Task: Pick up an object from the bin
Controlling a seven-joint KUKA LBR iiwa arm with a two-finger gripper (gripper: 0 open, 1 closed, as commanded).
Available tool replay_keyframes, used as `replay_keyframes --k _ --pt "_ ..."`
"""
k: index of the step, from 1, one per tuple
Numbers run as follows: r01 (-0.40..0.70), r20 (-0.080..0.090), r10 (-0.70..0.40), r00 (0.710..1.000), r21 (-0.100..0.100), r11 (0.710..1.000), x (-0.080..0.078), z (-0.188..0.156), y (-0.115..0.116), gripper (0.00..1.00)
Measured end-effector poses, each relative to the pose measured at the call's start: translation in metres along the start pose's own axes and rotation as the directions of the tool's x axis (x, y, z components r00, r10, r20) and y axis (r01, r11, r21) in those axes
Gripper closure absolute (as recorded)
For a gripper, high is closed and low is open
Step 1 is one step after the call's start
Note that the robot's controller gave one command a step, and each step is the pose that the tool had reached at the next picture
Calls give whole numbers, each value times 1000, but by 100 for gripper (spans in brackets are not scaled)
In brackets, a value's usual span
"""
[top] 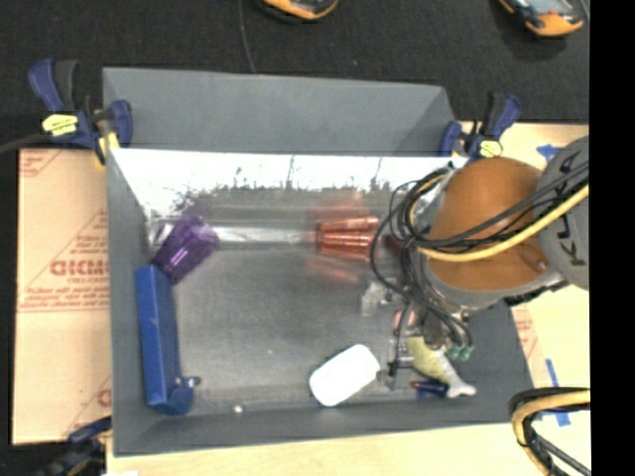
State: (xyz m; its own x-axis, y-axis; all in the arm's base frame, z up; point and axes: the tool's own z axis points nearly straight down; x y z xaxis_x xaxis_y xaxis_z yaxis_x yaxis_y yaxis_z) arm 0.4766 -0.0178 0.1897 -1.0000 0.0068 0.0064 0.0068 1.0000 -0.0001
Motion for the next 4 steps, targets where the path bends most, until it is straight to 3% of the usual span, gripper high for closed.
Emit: replay_keyframes --k 1,2,3,4 --pt "1 9 -1 1000 1 1000 -2 -4 0 0" --pt "-112 11 112 994 0 994 -6 14 25 0" --pt "-66 8 66 998 0 998 -1 31 57 0" --pt "200 10 -200 980 2 980 0 69 51 0"
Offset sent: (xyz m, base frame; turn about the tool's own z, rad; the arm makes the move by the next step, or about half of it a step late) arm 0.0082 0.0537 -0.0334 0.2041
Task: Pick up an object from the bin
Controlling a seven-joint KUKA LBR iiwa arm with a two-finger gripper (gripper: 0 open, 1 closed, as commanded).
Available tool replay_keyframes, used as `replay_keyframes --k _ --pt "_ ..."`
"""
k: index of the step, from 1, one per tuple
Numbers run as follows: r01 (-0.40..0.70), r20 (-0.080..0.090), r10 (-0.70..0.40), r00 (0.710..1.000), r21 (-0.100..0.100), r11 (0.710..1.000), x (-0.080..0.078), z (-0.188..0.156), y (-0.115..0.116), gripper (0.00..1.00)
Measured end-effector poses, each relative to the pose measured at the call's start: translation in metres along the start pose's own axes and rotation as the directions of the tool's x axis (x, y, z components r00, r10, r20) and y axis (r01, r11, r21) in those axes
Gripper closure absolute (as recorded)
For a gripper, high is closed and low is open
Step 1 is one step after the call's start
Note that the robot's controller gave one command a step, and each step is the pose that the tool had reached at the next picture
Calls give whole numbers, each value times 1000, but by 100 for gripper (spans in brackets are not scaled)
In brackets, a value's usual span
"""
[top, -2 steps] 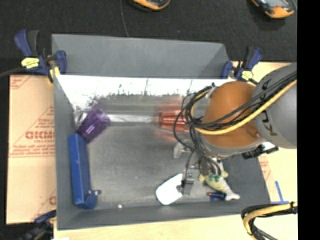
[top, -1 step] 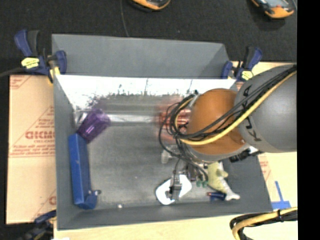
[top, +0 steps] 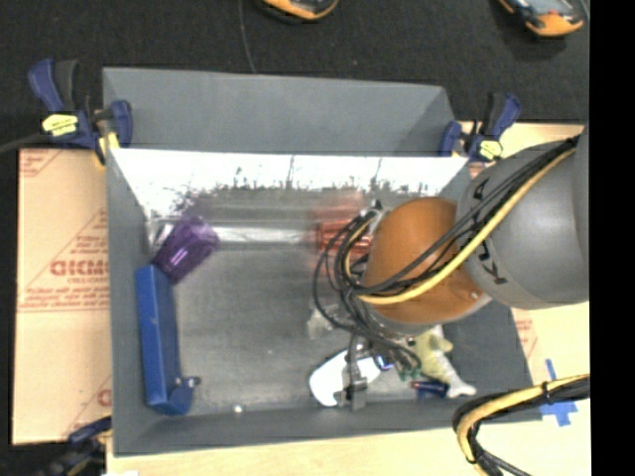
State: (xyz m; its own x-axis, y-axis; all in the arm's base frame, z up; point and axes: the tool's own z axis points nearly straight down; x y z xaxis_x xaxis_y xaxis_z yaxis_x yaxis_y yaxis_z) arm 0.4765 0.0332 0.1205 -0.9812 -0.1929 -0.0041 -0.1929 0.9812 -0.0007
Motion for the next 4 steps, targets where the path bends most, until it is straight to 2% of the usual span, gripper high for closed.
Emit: replay_keyframes --k 1,2,3,4 --pt "-231 2 231 973 -2 973 -10 24 -23 0" --pt "-345 -2 345 938 -1 938 -8 37 -49 0" --pt "-170 0 170 985 1 985 1 44 -51 0" --pt "-153 0 153 988 -1 988 4 46 -45 0"
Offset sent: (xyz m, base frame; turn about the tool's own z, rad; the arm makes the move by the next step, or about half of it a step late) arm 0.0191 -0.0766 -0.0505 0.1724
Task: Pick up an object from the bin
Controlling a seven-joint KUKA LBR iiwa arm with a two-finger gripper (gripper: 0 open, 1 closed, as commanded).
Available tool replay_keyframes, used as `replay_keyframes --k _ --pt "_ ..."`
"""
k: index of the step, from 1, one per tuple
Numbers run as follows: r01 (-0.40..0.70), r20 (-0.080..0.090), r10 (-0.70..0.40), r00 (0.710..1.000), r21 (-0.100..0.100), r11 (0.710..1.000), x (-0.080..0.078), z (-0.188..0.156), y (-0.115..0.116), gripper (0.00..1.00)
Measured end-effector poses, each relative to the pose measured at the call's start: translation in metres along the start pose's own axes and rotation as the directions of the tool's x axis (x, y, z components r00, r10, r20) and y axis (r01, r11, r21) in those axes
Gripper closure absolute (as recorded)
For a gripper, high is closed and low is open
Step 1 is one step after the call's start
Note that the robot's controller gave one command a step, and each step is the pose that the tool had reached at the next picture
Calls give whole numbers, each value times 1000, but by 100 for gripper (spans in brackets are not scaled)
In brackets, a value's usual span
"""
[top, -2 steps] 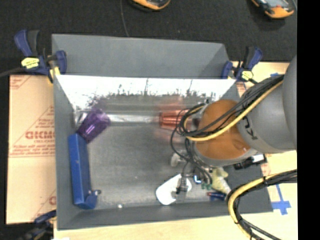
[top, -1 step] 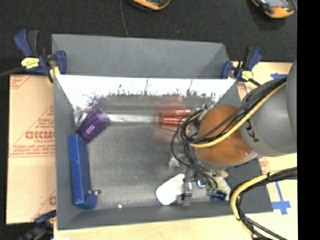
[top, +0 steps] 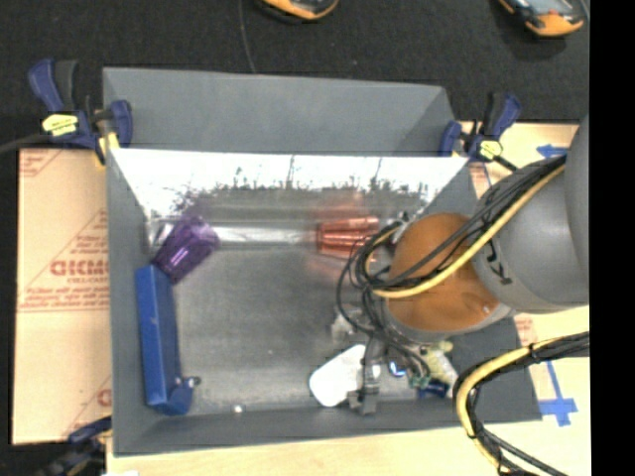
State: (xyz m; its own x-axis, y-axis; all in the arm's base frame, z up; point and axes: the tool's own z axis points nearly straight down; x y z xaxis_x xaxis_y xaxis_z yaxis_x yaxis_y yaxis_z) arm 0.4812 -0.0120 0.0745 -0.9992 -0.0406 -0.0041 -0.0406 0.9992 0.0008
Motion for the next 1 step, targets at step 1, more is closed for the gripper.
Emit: replay_keyframes --k 1 --pt "-198 1 198 980 0 980 -49 -14 3 100"
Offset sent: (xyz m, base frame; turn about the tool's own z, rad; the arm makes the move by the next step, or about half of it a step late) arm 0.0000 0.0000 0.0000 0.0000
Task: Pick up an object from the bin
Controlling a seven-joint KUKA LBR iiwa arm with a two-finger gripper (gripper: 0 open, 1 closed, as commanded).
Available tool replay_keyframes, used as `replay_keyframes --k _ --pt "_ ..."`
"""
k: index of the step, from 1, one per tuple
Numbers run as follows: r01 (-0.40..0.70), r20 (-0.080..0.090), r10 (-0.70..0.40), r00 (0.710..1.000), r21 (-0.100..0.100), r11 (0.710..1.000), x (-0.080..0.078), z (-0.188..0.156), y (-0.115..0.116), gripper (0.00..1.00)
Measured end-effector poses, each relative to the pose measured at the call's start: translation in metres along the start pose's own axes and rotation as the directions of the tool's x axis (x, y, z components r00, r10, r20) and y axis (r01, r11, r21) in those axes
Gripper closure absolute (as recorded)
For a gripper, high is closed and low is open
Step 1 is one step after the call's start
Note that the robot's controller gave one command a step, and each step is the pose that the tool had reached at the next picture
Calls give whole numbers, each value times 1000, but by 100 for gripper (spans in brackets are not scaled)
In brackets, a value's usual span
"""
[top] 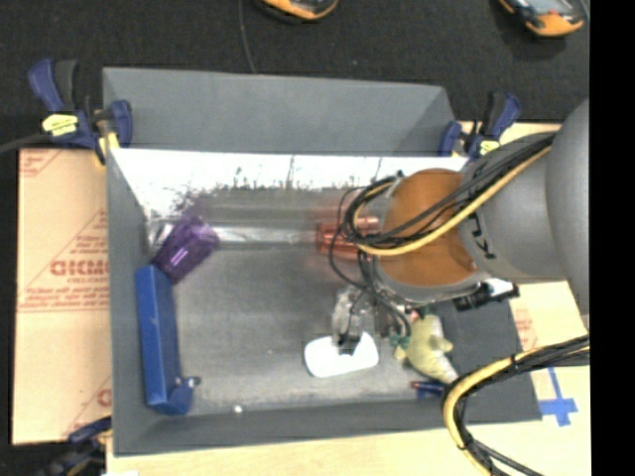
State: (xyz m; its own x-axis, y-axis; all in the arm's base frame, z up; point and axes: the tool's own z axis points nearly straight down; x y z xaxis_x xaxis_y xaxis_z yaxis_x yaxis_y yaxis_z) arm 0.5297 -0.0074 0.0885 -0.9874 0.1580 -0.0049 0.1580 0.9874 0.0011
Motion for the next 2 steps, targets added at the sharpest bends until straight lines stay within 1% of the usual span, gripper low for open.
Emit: replay_keyframes --k 1,2 --pt "1 0 -1 1000 0 1000 0 0 0 0" --pt "1 0 -1 1000 0 1000 0 0 0 0"
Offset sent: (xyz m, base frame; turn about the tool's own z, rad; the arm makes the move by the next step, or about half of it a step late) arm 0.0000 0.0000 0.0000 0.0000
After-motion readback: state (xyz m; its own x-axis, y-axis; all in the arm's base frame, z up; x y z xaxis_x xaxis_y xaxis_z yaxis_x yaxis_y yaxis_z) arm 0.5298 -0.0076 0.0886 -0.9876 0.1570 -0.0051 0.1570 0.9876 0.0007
